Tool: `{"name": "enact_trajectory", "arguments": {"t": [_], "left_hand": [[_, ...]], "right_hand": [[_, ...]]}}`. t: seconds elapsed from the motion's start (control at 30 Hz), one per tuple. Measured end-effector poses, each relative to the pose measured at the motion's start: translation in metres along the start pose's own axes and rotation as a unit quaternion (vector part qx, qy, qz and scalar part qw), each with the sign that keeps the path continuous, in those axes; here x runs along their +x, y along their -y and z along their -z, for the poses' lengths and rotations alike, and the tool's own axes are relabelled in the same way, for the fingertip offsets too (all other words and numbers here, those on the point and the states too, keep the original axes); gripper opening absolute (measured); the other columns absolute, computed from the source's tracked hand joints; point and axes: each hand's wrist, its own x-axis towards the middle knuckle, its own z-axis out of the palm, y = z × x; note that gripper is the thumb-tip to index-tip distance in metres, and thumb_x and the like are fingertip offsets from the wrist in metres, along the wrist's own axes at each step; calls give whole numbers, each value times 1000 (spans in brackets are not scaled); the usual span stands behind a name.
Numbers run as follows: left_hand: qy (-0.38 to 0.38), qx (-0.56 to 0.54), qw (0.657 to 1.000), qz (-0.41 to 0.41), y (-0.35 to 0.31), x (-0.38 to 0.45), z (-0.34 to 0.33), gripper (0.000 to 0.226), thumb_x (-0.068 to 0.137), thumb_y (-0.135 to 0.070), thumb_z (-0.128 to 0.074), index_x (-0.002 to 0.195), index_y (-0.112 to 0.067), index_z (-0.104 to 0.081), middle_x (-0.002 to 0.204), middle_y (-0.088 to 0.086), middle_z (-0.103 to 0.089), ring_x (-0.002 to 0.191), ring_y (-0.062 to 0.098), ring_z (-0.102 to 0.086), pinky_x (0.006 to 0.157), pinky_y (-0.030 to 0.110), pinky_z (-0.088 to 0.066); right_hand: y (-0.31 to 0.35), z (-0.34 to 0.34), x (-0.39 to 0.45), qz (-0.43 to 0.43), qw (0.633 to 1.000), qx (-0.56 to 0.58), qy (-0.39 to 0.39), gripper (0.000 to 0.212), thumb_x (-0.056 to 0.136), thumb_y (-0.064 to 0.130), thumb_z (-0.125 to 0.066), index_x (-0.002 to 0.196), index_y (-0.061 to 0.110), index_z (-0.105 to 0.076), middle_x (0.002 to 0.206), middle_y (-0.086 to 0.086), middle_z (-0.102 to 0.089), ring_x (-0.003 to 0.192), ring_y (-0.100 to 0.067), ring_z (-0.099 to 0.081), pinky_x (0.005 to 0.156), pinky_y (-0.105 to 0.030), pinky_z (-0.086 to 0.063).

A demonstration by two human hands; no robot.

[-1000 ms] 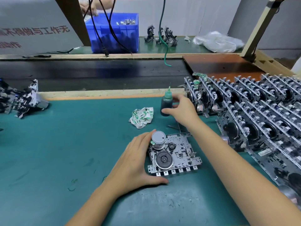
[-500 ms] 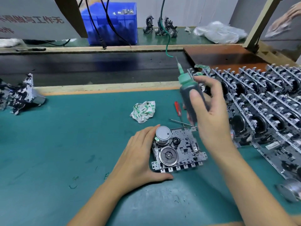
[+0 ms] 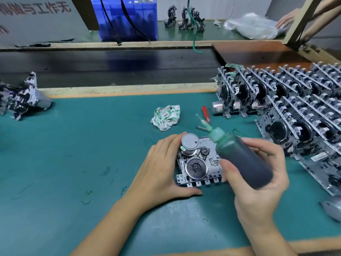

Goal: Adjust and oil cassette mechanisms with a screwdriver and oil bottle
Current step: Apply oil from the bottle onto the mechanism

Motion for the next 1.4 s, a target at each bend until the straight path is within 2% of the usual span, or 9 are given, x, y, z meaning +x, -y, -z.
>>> {"name": "enact_trajectory", "arguments": {"t": [0.07,0.17,0.27,0.43,0.53,0.77,1.07,1.2,1.4], "left_hand": [[1,-3,1000,2,0,0,0,113,56,-71,-72,146,-16,-29,140,-8,-37,128,10,-36,104,21,-25],[0,-5,1000,2,0,0,0,112,57,-71,-71,146,-17,-29,140,-8,-37,129,9,-35,105,22,-25],[2,-5,1000,3,0,0,0,112,57,-71,-72,146,-16,-29,141,-7,-37,131,10,-34,106,25,-27],[3,-8,1000,4,0,0,1,114,56,-70,-73,146,-15,-29,141,-6,-38,131,10,-34,107,24,-26],[2,-13,1000,5,-1,0,1,113,56,-69,-73,146,-16,-29,141,-7,-38,130,9,-34,108,23,-26],[5,-21,1000,7,0,0,1,112,56,-69,-72,145,-17,-29,141,-8,-37,130,8,-34,108,24,-27],[6,-25,1000,7,0,0,1,111,58,-70,-71,146,-17,-29,141,-9,-37,129,7,-34,108,24,-27],[9,-30,999,9,2,0,0,111,57,-70,-71,146,-18,-28,141,-11,-35,130,5,-33,108,20,-25],[24,-77,996,36,6,2,0,111,54,-75,-69,145,-35,-19,139,-25,-31,130,-4,-30,110,27,-29]], "right_hand": [[1,-1,-1,-32,999,30,4,34,70,47,-79,97,34,-62,96,12,-63,68,-30,-59,56,-39,-51],[-2,-3,-6,-93,989,110,-27,16,68,34,-75,80,34,-65,73,10,-64,50,-14,-58,41,-21,-44],[-6,-4,-7,-142,988,48,-49,7,65,38,-65,69,34,-62,56,7,-58,37,-11,-50,37,-17,-38],[-9,-9,-8,-158,985,-70,-23,30,65,50,-66,71,23,-53,60,-6,-54,52,-35,-50,51,-51,-47],[-10,-10,-9,-175,983,-60,-16,41,65,50,-68,73,14,-48,62,-17,-51,55,-42,-49,53,-61,-44],[-11,-9,-9,-158,984,-81,13,32,67,50,-65,71,21,-51,61,-5,-55,52,-22,-48,50,-37,-43],[-10,-8,-10,-127,988,-88,18,31,69,50,-65,71,23,-50,61,1,-53,53,-17,-48,49,-34,-42],[-5,-5,-8,-69,997,-43,15,7,73,39,-64,72,36,-58,63,20,-58,56,2,-52,53,-13,-42],[0,-4,4,-214,954,138,-155,23,58,58,-77,71,40,-70,61,17,-64,56,2,-60,49,-19,-50]]}}
